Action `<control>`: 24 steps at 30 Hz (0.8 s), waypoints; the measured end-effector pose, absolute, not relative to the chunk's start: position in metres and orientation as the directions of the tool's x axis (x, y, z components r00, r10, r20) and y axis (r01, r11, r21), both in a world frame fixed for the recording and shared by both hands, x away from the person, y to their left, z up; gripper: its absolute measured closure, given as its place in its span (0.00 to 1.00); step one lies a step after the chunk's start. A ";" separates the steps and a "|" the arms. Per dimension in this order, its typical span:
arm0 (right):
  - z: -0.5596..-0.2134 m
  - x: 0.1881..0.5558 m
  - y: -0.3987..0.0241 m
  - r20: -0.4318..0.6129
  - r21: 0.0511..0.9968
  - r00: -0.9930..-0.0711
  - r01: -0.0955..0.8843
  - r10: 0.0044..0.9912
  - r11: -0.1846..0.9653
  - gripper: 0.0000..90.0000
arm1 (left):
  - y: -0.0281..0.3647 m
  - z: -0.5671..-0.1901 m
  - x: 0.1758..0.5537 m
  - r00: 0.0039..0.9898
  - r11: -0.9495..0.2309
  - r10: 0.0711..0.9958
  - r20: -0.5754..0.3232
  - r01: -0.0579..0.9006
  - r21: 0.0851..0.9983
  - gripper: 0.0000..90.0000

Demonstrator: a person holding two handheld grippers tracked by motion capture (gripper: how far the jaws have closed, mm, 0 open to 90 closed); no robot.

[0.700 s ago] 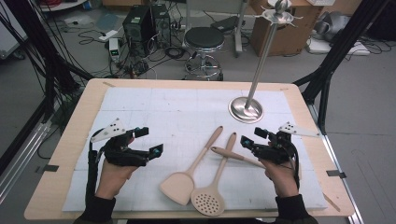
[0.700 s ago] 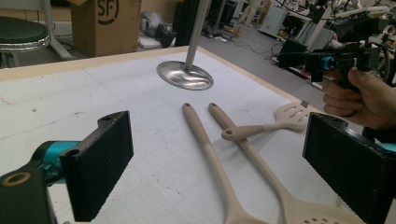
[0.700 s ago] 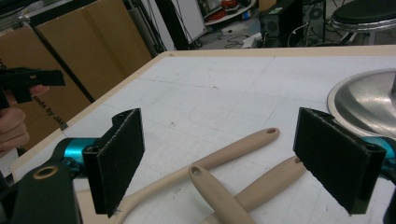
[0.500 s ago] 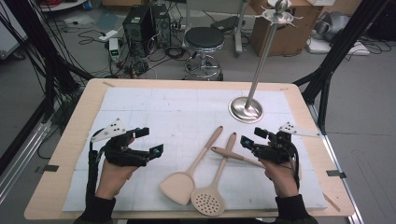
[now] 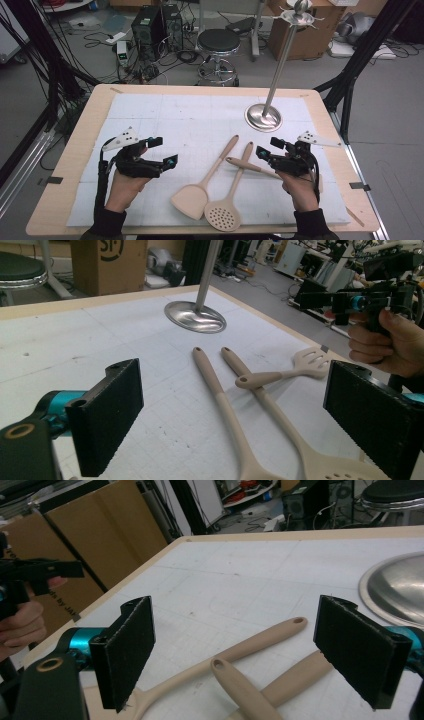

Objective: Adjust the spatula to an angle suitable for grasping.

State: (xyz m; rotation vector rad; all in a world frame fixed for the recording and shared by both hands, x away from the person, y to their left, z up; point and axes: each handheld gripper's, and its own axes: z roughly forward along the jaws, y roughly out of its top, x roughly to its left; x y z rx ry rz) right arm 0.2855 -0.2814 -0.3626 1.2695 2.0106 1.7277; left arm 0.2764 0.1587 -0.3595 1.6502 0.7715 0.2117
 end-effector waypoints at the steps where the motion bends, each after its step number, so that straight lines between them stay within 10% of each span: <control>1: -0.363 0.286 -0.279 0.362 0.884 -0.617 0.465 0.699 -0.047 0.18 | 0.157 -0.360 0.277 0.759 -0.044 0.590 -0.275 0.371 0.928 0.11; 24: -0.362 0.284 -0.284 0.365 0.885 -0.614 0.463 0.700 -0.055 0.18 | 0.123 -0.369 0.273 0.762 -0.142 0.597 -0.252 0.410 0.901 0.26</control>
